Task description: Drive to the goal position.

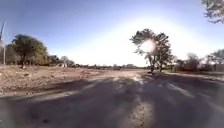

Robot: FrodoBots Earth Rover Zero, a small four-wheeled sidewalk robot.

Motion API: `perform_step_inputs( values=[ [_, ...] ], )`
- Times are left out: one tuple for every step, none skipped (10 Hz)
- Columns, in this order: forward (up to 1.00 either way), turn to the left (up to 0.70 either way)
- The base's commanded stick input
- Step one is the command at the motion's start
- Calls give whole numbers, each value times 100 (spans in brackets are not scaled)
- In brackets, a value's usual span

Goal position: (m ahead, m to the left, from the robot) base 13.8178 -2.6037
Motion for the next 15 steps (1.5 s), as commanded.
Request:
perform_step_inputs(
  values=[
    [50, 0],
    [50, 0],
    [50, 0],
    [50, 0],
    [50, 0],
    [50, 0],
    [50, 0],
    [50, 0],
    [50, 0],
    [50, 0],
    [50, 0],
    [50, 0],
    [50, 0],
    [50, 0],
    [50, 0]
  ],
)
